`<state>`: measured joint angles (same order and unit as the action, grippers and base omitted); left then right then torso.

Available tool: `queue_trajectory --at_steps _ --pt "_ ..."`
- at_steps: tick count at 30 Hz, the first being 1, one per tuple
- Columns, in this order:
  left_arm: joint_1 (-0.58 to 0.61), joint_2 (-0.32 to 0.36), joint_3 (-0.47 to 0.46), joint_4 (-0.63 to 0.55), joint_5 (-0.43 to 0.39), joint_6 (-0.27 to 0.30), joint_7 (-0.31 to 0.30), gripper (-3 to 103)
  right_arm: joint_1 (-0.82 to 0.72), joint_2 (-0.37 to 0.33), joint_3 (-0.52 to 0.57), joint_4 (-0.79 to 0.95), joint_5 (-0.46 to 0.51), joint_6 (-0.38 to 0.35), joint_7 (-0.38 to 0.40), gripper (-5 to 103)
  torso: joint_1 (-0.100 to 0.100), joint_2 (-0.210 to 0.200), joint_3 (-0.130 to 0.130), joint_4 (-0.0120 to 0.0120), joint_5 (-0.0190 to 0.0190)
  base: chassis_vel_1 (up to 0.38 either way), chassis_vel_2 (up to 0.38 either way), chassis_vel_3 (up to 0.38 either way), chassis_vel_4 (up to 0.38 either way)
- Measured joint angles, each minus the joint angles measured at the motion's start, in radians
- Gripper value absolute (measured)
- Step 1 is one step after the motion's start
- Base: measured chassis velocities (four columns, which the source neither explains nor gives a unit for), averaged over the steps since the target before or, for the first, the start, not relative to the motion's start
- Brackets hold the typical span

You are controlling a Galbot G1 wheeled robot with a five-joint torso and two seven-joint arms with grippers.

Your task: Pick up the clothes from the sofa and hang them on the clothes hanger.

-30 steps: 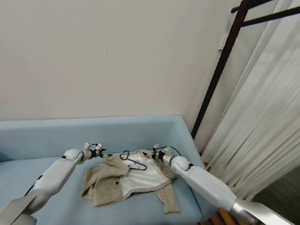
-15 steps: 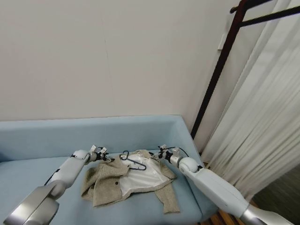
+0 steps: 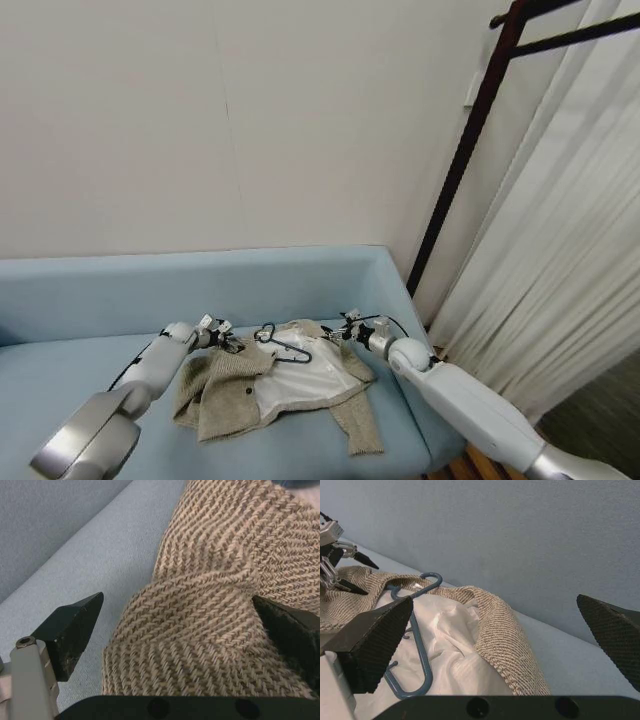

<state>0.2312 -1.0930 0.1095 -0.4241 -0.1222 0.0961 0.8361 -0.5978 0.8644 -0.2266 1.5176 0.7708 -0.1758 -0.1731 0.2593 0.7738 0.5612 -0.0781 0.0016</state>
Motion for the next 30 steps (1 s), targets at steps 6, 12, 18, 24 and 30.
queue_trajectory --at_steps 6,12,18,24,30 --pt "0.019 0.002 -0.018 0.008 0.0 -0.049 0.024 84 -0.015 -0.006 0.016 0.004 -0.012 0.0 -0.005 100 0.0 0.0 0.0 0.0003 0.0003 0.0 0.0 0.0 0.0" --pt "0.027 -0.002 -0.022 0.01 0.0 -0.055 0.032 57 -0.033 -0.004 0.033 0.014 -0.017 0.001 -0.006 100 0.0 0.0 0.0 0.0003 0.0003 0.0 0.0 0.0 0.0" --pt "0.031 -0.004 -0.021 0.013 -0.001 -0.056 0.026 36 -0.046 -0.021 0.048 0.029 -0.018 0.002 -0.006 100 0.0 0.0 0.0 -0.0001 0.0001 0.0 0.0 0.0 0.0" --pt "0.041 -0.001 -0.033 0.006 -0.001 -0.056 0.017 27 -0.055 -0.036 0.058 0.037 -0.021 0.003 -0.006 100 0.0 0.0 0.0 -0.0001 0.0 0.0 0.0 0.0 0.0" --pt "0.058 0.008 -0.045 -0.023 0.0 -0.071 0.027 16 -0.056 -0.029 0.062 0.029 -0.029 0.007 -0.006 100 0.0 0.0 0.0 0.0004 -0.0001 0.0 0.0 0.0 0.0"
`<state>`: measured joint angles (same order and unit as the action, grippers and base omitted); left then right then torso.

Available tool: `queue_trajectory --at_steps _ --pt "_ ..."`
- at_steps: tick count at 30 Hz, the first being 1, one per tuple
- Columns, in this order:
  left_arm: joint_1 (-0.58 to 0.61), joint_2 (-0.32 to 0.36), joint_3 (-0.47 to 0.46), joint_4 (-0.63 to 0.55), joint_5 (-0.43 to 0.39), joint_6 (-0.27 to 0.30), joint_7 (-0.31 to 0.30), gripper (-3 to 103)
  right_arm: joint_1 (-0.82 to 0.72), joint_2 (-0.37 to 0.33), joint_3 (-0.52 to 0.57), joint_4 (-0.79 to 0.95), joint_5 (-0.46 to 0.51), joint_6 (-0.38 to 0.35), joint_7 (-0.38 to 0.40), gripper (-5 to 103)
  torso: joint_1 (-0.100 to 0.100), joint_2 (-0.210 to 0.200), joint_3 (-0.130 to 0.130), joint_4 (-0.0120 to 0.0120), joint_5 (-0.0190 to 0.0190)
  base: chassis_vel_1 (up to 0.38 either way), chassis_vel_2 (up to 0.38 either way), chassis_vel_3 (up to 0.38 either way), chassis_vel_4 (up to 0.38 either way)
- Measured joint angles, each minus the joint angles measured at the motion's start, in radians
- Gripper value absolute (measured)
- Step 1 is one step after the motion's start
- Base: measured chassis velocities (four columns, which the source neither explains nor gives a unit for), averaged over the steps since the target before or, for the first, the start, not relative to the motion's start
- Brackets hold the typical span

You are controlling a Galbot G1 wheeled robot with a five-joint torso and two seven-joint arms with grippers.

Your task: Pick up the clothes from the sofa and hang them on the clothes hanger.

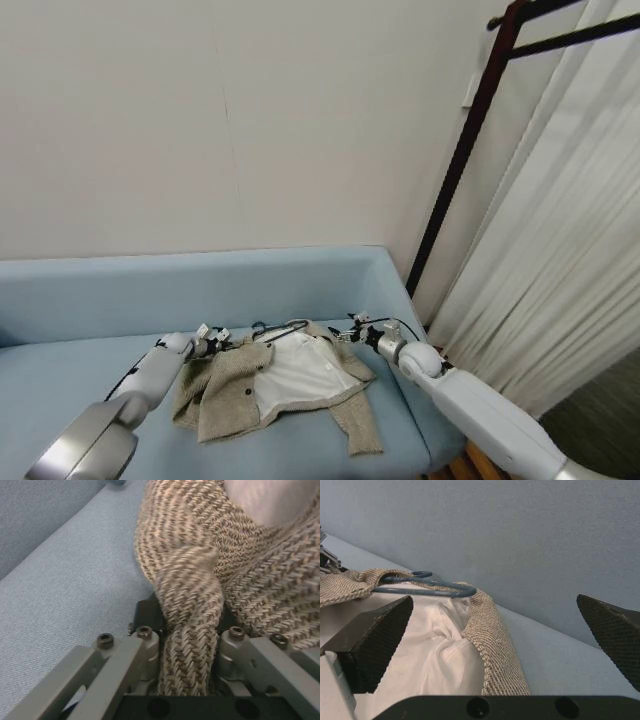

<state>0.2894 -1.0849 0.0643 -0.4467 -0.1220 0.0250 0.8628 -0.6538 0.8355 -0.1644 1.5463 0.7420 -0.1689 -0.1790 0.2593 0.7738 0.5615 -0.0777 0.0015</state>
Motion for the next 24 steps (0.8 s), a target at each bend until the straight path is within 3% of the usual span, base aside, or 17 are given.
queue_trajectory --at_steps 7,11,13,15,18,21,24 --pt "0.014 0.011 -0.001 -0.026 0.019 -0.056 0.01 12 0.013 0.014 -0.001 -0.019 -0.008 0.001 0.0 100 0.0 0.0 0.0 0.0002 -0.0003 0.0 0.0 0.0 0.0" --pt "0.033 0.028 -0.015 -0.102 0.12 -0.083 0.026 12 0.038 0.044 -0.018 -0.063 -0.013 -0.006 0.001 100 0.0 0.0 0.0 -0.0002 -0.0005 0.0 0.0 0.0 0.0" --pt "0.035 0.031 -0.016 -0.112 0.131 -0.082 0.03 12 0.042 0.048 -0.022 -0.068 -0.013 -0.009 0.001 100 0.0 0.0 0.0 -0.0003 -0.0005 0.0 0.0 0.0 0.0" --pt "0.04 0.04 -0.021 -0.158 0.184 -0.069 0.05 12 0.079 0.079 -0.057 -0.107 -0.02 -0.037 0.011 100 0.0 0.0 0.0 -0.0002 -0.0005 0.0 0.0 0.0 0.0" --pt "0.04 0.044 -0.023 -0.177 0.199 -0.055 0.053 12 0.105 0.101 -0.083 -0.127 -0.025 -0.063 0.029 100 0.0 0.0 0.0 -0.0002 -0.0006 0.0 0.0 0.0 0.0" --pt "0.04 0.06 -0.022 -0.218 0.223 -0.032 0.056 12 0.184 0.156 -0.137 -0.152 0.01 -0.175 0.12 100 0.0 0.0 0.0 -0.0003 -0.0007 0.0 0.0 0.0 0.0" --pt "0.04 0.071 -0.031 -0.248 0.265 -0.019 0.056 12 0.262 0.202 -0.166 -0.187 0.074 -0.259 0.161 100 0.0 0.0 0.0 -0.0002 -0.0005 0.0 0.0 0.0 0.0"
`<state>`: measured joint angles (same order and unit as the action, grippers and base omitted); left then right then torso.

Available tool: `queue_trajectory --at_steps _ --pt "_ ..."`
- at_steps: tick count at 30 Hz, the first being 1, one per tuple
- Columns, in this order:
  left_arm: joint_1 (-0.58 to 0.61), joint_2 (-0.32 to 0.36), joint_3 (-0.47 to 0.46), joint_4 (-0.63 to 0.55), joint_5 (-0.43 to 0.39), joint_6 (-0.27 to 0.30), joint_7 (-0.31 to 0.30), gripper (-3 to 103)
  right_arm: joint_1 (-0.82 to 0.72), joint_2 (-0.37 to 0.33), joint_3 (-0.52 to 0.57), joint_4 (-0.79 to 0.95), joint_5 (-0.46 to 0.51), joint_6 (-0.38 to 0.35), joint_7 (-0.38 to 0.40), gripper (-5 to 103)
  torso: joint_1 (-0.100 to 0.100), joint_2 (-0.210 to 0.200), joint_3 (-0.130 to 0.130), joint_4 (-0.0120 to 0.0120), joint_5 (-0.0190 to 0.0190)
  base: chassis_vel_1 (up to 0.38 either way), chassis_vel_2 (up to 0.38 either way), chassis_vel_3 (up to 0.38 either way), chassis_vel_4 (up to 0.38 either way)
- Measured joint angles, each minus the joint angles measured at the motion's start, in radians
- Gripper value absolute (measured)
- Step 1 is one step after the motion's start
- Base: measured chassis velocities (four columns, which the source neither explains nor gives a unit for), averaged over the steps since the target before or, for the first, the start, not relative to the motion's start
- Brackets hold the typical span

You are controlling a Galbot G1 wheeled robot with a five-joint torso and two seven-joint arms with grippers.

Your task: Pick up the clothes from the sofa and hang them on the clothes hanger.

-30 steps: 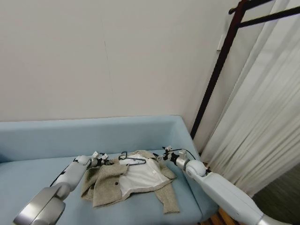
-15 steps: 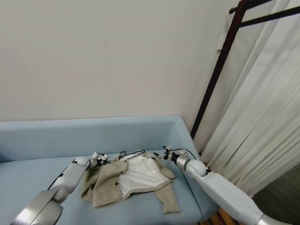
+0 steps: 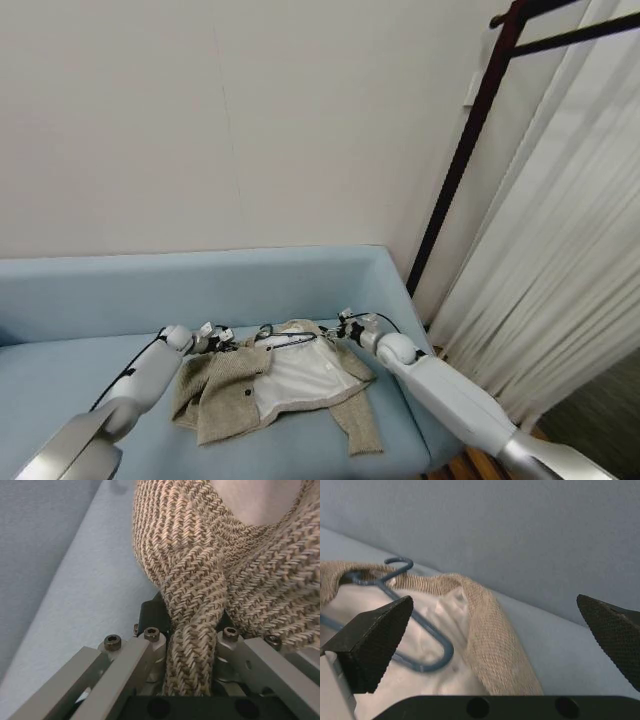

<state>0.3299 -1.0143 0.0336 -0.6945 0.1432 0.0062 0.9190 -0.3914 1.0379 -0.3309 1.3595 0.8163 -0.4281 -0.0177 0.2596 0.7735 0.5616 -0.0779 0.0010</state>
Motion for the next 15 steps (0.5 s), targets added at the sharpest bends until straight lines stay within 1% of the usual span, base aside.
queue_trajectory --at_steps 2,4,5,6,7,8,9,10,12,13,14,15 --pt "0.004 0.007 -0.011 -0.018 0.033 0.005 -0.003 12 0.058 0.029 -0.023 -0.036 0.04 -0.039 0.009 100 0.0 0.0 0.0 0.0001 -0.0001 0.0 0.0 0.0 0.0" --pt "0.01 0.015 -0.017 -0.035 0.05 0.006 -0.008 12 0.113 0.064 -0.051 -0.09 0.078 -0.083 0.003 100 0.0 0.0 0.0 0.0001 -0.0001 0.0 0.0 0.0 0.0" --pt "0.01 0.015 -0.017 -0.035 0.05 0.006 -0.008 12 0.113 0.064 -0.051 -0.09 0.078 -0.083 0.003 100 0.0 0.0 0.0 0.0001 -0.0001 0.0 0.0 0.0 0.0" --pt "0.018 0.026 -0.019 -0.051 0.056 0.008 -0.019 12 0.146 0.096 -0.067 -0.146 0.095 -0.12 -0.01 100 0.0 0.0 0.0 0.0001 -0.0001 0.0 0.0 0.0 0.0" --pt "0.025 0.033 -0.02 -0.061 0.057 0.008 -0.027 12 0.16 0.117 -0.074 -0.181 0.101 -0.134 -0.014 103 0.0 0.0 0.0 0.0 -0.0001 0.0 0.0 0.0 0.0" --pt "0.025 0.033 -0.02 -0.061 0.057 0.008 -0.027 12 0.16 0.117 -0.074 -0.181 0.101 -0.134 -0.014 103 0.0 0.0 0.0 0.0 -0.0001 0.0 0.0 0.0 0.0" --pt "0.032 0.04 -0.021 -0.072 0.057 0.008 -0.038 12 0.172 0.143 -0.08 -0.222 0.103 -0.151 -0.018 100 0.0 0.0 0.0 0.0 0.0002 0.0 0.0 0.0 0.0" --pt "0.037 0.046 -0.021 -0.082 0.057 0.009 -0.045 12 0.179 0.162 -0.082 -0.259 0.102 -0.17 -0.025 100 0.0 0.0 0.0 0.0003 0.0003 0.0 0.0 0.0 0.0" --pt "0.047 0.055 -0.021 -0.099 0.058 0.009 -0.066 12 0.188 0.187 -0.094 -0.315 0.076 -0.196 -0.045 90 0.0 0.0 0.0 0.0004 0.0003 0.0 0.0 0.0 0.0" --pt "0.049 0.056 -0.022 -0.105 0.058 0.009 -0.072 12 0.189 0.195 -0.101 -0.334 0.055 -0.201 -0.055 90 0.0 0.0 0.0 0.0004 0.0003 0.0 0.0 0.0 0.0" --pt "0.049 0.056 -0.022 -0.105 0.058 0.009 -0.072 12 0.189 0.195 -0.101 -0.334 0.055 -0.201 -0.055 90 0.0 0.0 0.0 0.0004 0.0003 0.0 0.0 0.0 0.0" --pt "0.05 0.057 -0.022 -0.109 0.059 0.009 -0.075 12 0.19 0.198 -0.105 -0.342 0.042 -0.202 -0.059 87 0.0 0.0 0.0 0.0003 0.0003 0.0 0.0 0.0 0.0"
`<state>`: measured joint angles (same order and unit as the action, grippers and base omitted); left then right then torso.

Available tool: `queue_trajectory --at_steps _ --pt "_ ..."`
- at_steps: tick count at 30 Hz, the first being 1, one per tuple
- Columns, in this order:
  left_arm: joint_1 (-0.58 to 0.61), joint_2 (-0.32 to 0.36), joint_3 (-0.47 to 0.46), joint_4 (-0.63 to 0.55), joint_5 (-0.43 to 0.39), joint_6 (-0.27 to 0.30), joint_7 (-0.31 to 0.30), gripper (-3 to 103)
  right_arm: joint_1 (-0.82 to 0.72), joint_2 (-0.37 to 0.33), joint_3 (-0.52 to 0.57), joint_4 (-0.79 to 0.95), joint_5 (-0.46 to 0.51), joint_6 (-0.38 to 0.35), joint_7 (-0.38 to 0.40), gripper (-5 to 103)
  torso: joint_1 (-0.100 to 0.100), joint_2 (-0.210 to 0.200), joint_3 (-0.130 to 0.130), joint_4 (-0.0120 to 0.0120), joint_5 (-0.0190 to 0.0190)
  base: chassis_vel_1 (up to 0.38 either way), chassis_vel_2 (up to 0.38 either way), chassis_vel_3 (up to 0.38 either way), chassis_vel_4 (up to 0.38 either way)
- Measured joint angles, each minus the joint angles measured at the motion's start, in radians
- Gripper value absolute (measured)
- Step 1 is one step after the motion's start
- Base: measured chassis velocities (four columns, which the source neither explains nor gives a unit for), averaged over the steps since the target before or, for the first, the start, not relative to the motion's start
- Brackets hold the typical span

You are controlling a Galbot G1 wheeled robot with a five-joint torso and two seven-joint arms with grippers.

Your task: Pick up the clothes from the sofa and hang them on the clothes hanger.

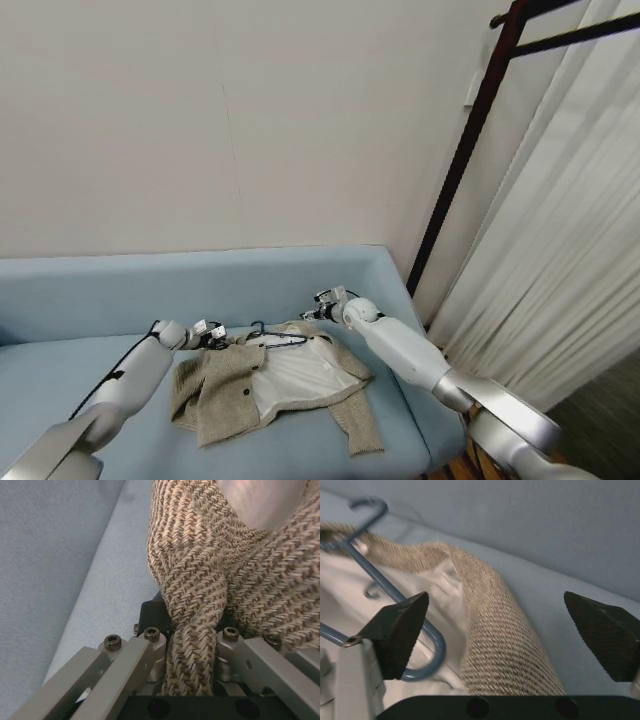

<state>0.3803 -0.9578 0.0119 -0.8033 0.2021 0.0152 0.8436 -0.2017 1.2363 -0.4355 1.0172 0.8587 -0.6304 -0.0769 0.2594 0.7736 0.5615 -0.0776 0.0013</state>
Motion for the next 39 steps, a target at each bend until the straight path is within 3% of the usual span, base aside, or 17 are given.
queue_trajectory --at_steps 2,5,7,11,18,22,28,36,39 --pt "0.002 0.002 0.0 -0.011 0.006 -0.001 -0.008 12 -0.001 0.0 -0.014 -0.009 -0.083 -0.006 -0.021 77 0.0 0.0 0.0 -0.0002 0.0001 0.0 0.0 0.0 0.0" --pt "0.0 0.003 0.0 -0.014 0.014 -0.007 -0.009 12 -0.003 -0.027 -0.037 0.021 -0.163 0.006 -0.067 74 0.0 0.0 0.0 -0.0003 0.0003 0.0 0.0 0.0 0.0" --pt "-0.004 0.001 0.001 -0.014 0.027 -0.015 -0.006 12 -0.007 -0.08 -0.073 0.095 -0.292 0.038 -0.137 72 0.0 0.0 0.0 -0.0006 0.0003 0.0 0.0 0.0 0.0" --pt "-0.007 -0.005 0.003 -0.006 0.035 -0.019 0.002 12 -0.017 -0.142 -0.101 0.195 -0.401 0.052 -0.209 83 0.0 0.0 0.0 -0.0006 0.0003 0.0 0.0 0.0 0.0" --pt "-0.013 -0.006 0.004 0.005 0.035 -0.022 0.014 12 -0.013 -0.146 -0.121 0.2 -0.486 0.061 -0.229 84 0.0 0.0 0.0 -0.0002 0.0003 0.0 0.0 0.0 0.0" --pt "-0.015 -0.004 0.004 0.01 0.032 -0.025 0.02 12 -0.009 -0.145 -0.157 0.189 -0.587 0.106 -0.237 84 0.0 0.0 0.0 -0.0003 0.0001 0.0 0.0 0.0 0.0" --pt "-0.015 -0.005 0.003 0.014 0.03 -0.027 0.021 12 -0.011 -0.144 -0.167 0.189 -0.654 0.123 -0.247 81 0.0 0.0 0.0 -0.0003 0.0001 0.0 0.0 0.0 0.0" --pt "-0.021 -0.015 0.004 0.024 0.03 -0.03 0.023 12 -0.006 -0.11 -0.178 0.133 -0.797 0.2 -0.235 86 0.0 0.0 0.0 -0.0001 0.0003 0.0 0.0 0.0 0.0" --pt "-0.021 -0.018 0.004 0.025 0.03 -0.031 0.024 12 -0.006 -0.101 -0.18 0.118 -0.809 0.211 -0.223 86 0.0 0.0 0.0 -0.0001 0.0002 0.0 0.0 0.0 0.0"
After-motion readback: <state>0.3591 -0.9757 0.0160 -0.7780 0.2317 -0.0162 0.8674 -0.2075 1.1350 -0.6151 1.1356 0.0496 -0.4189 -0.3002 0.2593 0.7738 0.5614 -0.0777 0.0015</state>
